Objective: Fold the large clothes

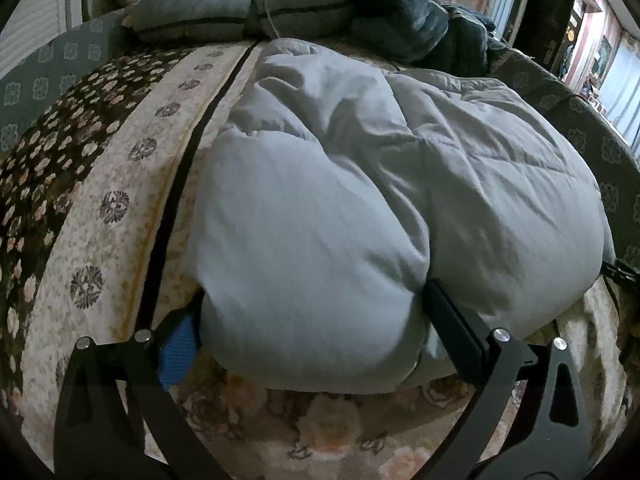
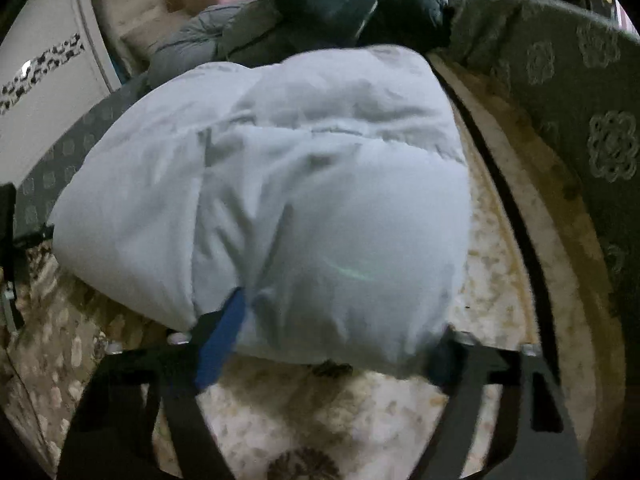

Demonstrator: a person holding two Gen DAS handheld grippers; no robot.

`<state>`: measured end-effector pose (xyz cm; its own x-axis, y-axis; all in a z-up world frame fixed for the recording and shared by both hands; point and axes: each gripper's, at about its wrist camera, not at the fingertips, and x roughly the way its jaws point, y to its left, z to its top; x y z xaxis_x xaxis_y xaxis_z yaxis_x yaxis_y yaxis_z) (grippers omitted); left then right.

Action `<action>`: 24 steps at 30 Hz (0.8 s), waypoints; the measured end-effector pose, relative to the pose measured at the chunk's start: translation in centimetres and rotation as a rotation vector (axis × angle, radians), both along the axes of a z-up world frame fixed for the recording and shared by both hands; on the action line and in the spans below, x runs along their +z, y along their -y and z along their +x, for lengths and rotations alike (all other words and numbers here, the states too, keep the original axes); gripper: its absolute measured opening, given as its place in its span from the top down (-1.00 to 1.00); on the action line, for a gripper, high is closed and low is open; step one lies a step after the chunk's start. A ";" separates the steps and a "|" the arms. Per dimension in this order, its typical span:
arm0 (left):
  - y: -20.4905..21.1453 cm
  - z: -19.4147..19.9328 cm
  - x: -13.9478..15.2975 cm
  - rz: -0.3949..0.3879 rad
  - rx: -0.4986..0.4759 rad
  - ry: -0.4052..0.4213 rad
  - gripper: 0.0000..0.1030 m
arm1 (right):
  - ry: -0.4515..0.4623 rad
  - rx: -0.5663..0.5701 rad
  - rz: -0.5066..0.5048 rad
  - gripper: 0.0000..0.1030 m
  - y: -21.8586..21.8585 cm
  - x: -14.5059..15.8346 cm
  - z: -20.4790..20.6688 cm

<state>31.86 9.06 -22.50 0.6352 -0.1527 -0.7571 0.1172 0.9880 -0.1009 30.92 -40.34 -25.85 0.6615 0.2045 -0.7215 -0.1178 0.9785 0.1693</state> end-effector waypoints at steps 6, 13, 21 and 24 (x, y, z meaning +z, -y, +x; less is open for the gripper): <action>0.6 0.9 0.3 -0.014 -0.020 0.014 -0.75 | -0.004 -0.011 -0.030 -0.08 -1.1 -0.3 1.9; 2.5 1.7 0.3 0.035 -0.019 0.015 -0.52 | -0.026 -0.010 -0.069 -0.09 -1.7 -0.6 3.7; 2.6 2.5 0.2 -0.006 -0.006 -0.018 -0.34 | -0.040 -0.018 -0.041 -0.03 -1.4 -0.9 4.0; 2.6 2.8 0.0 -0.021 0.001 -0.035 -0.29 | -0.042 -0.020 -0.044 0.03 -2.0 -1.3 3.9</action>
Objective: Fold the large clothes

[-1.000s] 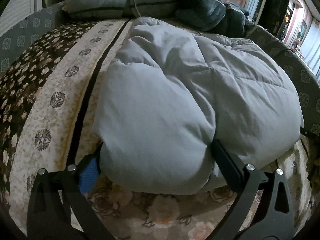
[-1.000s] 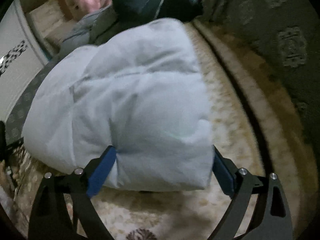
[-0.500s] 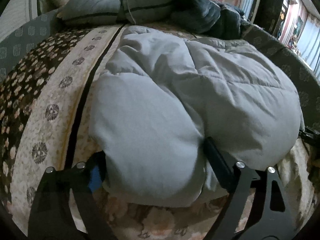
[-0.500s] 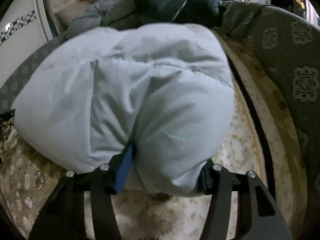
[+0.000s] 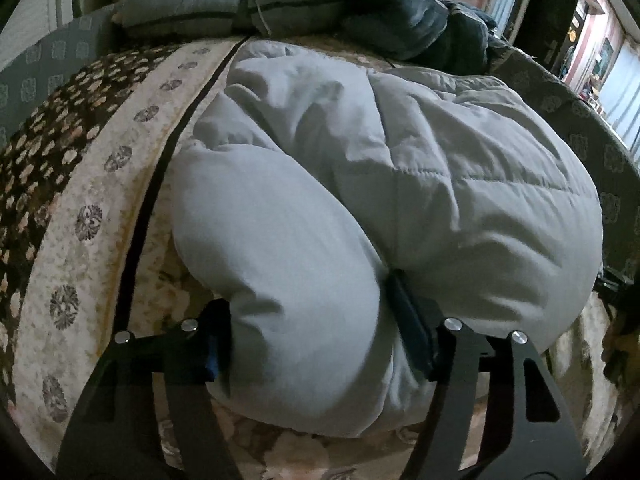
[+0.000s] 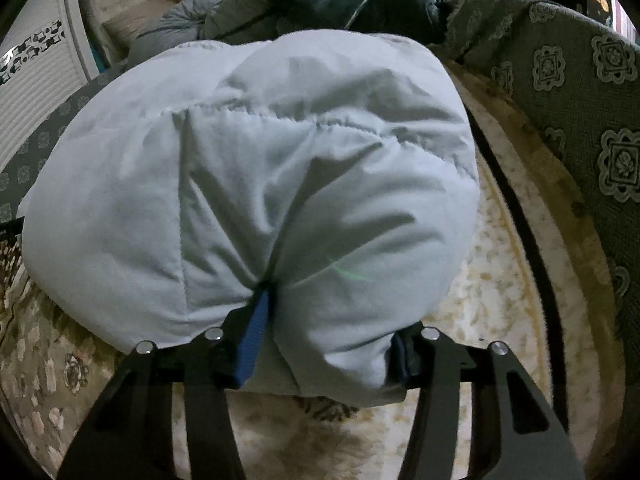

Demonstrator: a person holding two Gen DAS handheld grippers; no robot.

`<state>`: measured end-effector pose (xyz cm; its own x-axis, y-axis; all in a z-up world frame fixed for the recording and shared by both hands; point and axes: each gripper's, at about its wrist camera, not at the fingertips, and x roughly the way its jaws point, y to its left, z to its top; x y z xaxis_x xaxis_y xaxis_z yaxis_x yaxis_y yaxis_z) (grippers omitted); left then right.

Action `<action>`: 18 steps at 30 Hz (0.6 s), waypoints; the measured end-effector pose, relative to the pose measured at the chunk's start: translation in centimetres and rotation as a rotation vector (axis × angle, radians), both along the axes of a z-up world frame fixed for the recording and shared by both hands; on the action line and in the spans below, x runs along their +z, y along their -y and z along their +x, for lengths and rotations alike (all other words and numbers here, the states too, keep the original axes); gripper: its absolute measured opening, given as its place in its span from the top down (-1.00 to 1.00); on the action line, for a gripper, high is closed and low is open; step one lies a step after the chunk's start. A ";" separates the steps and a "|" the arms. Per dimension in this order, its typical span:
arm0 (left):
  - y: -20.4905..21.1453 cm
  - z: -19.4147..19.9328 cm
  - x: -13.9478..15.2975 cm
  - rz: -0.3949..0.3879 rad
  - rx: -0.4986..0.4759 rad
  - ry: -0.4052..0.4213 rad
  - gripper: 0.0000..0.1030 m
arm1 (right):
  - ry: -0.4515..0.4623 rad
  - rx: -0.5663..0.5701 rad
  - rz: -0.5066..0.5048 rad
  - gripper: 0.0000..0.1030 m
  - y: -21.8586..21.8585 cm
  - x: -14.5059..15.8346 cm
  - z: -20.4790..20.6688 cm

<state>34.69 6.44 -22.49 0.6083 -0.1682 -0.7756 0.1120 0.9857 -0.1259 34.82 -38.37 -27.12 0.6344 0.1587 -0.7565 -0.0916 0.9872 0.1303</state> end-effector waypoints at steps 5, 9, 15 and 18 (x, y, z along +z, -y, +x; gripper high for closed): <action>-0.8 0.9 0.2 -0.073 0.009 -0.059 0.06 | -0.004 -0.026 0.105 0.44 0.5 0.8 0.8; -1.4 0.0 4.0 -0.149 0.012 -0.078 0.57 | 0.121 -0.007 0.224 0.76 1.3 8.0 -0.6; 0.1 -9.1 10.7 -0.142 -0.076 -0.001 0.66 | 0.272 0.106 0.156 0.79 0.5 17.9 -9.2; -1.0 -16.1 11.6 -0.174 -0.090 0.009 0.66 | 0.290 0.107 0.114 0.79 1.8 19.2 -15.8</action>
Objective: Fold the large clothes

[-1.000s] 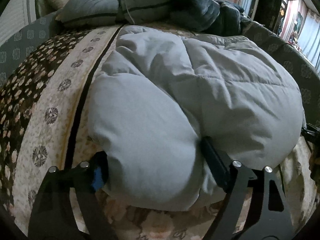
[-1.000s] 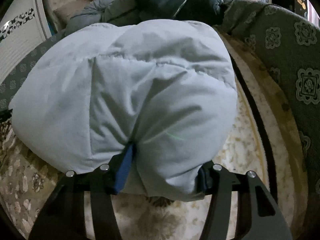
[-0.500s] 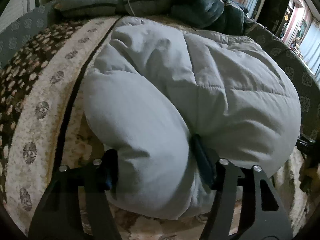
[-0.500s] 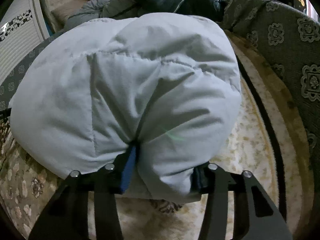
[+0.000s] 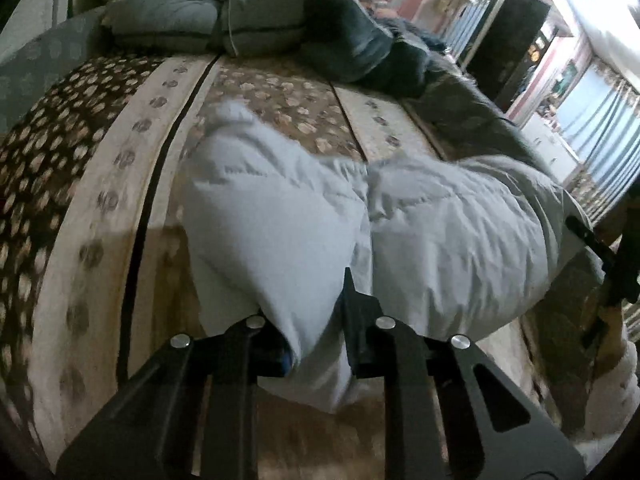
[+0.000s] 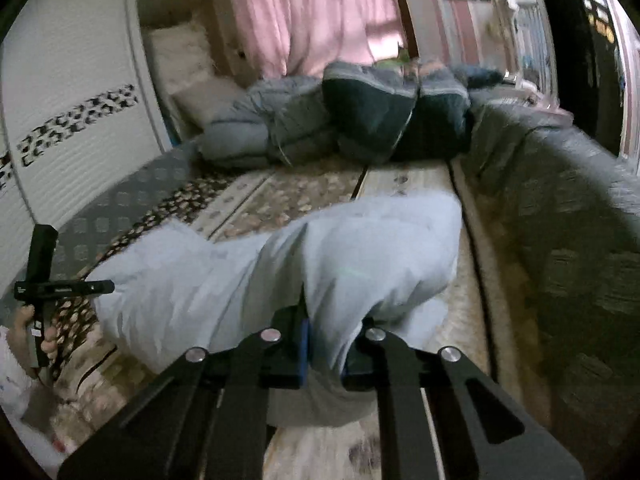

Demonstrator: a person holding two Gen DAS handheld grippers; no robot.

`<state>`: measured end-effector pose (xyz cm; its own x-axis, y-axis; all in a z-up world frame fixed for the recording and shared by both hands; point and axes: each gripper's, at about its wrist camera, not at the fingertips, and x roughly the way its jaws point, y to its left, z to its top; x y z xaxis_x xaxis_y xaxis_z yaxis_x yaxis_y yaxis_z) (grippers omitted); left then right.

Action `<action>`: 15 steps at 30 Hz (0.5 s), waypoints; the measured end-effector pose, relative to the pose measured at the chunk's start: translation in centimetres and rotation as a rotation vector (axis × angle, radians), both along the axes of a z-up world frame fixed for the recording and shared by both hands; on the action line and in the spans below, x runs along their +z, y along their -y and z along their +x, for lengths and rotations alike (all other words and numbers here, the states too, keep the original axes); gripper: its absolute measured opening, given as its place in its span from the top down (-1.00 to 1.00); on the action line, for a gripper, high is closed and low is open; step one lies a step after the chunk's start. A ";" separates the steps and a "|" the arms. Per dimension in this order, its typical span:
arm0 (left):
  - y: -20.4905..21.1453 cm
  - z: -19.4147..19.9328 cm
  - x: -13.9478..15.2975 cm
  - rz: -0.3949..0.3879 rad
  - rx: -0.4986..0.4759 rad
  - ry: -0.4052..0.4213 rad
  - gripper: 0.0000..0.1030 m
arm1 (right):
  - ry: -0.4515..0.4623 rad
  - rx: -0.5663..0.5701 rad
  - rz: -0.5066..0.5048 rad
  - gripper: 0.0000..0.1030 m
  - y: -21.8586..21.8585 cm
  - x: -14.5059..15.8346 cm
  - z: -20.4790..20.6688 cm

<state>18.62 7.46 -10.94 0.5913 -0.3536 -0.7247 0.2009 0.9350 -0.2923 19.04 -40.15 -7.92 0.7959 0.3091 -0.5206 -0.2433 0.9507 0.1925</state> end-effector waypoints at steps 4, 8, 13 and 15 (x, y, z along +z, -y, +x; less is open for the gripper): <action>-1.1 -5.4 -3.4 0.057 -0.008 -0.043 0.57 | -0.202 -0.024 -0.118 0.78 1.4 -6.5 -3.5; -2.8 -6.1 -9.0 -0.030 0.007 -0.150 0.32 | -0.382 -0.044 -0.078 0.60 2.9 -14.2 -3.5; -3.0 -7.6 -10.1 0.020 0.010 -0.136 -0.04 | -0.396 -0.106 -0.086 0.34 2.2 -15.4 -4.9; -3.0 -8.3 -9.0 0.050 0.038 -0.126 -0.26 | -0.408 -0.133 -0.073 -0.20 2.2 -14.3 -6.1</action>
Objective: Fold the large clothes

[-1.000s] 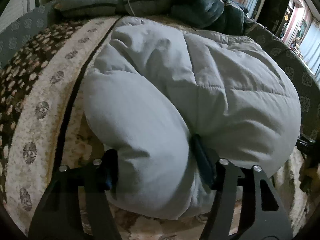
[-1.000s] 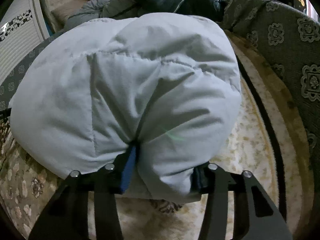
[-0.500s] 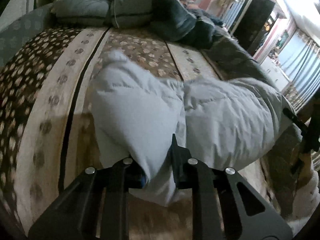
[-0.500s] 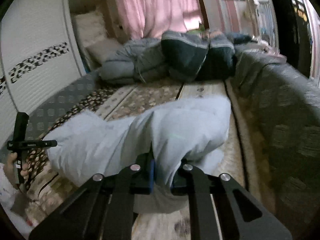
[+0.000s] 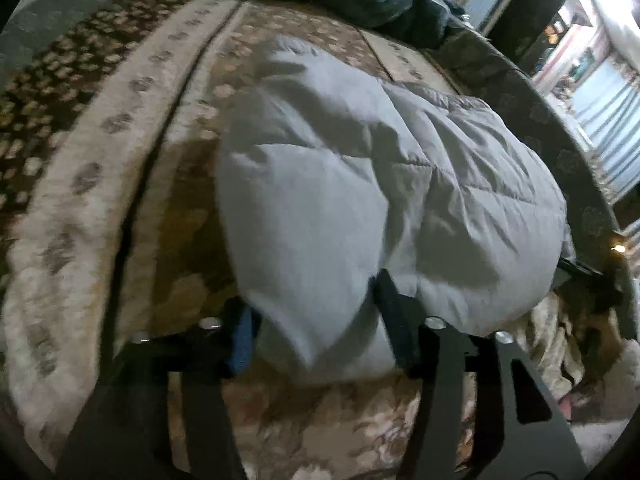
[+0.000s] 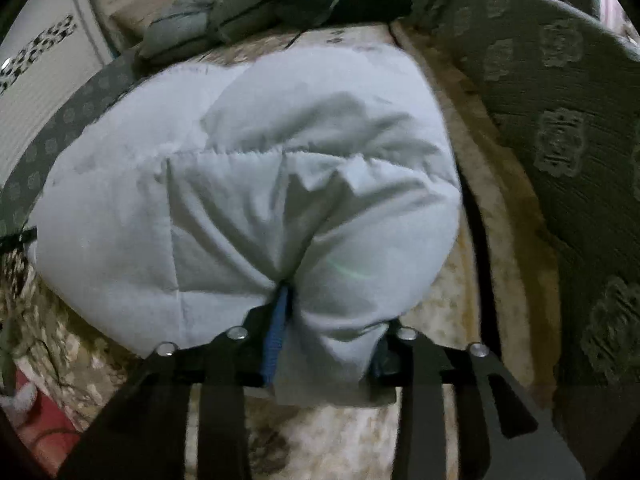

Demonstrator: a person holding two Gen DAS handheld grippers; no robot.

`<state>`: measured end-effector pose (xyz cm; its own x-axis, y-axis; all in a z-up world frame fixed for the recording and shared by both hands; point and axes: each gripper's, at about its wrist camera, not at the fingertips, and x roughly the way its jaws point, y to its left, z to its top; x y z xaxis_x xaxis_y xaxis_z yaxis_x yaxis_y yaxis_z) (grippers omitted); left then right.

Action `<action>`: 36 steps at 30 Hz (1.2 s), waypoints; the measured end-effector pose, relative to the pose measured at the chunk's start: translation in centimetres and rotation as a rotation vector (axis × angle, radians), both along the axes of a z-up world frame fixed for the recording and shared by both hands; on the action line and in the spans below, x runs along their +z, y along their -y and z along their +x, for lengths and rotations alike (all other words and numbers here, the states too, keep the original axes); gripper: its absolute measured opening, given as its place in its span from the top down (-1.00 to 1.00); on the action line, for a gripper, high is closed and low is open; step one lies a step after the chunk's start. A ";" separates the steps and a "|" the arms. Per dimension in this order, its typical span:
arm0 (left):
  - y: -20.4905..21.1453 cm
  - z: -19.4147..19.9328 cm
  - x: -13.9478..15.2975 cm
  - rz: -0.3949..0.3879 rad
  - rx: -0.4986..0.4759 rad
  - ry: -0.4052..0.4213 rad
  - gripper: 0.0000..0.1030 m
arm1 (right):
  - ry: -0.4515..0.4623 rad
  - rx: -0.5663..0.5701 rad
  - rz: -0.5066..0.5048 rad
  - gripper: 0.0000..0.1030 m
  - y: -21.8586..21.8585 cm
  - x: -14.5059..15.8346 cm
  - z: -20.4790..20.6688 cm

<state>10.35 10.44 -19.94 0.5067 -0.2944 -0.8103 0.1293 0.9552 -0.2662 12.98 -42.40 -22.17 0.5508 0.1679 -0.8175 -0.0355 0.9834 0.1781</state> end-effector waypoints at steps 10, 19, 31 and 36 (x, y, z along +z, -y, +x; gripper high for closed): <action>0.4 -8.0 11.1 0.096 0.127 0.168 -0.94 | 0.278 -0.088 -0.028 -0.48 0.4 11.7 -10.8; 7.2 -17.1 20.6 0.223 0.123 0.326 -0.94 | 0.490 -0.015 -0.018 -0.56 -7.9 22.9 -19.9; 13.3 -22.5 26.5 0.282 0.182 0.511 -0.94 | 0.588 -0.080 -0.061 -0.83 -14.2 26.8 -23.3; 13.7 -22.8 23.6 0.316 0.233 0.513 -0.94 | 0.516 -0.125 -0.098 -0.83 -15.5 23.3 -22.0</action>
<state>-12.44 -3.27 3.64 0.8743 0.0830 -0.4782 -0.0546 0.9958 0.0730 -8.97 -26.93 1.10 0.8960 0.0117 -0.4438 0.0243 0.9969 0.0752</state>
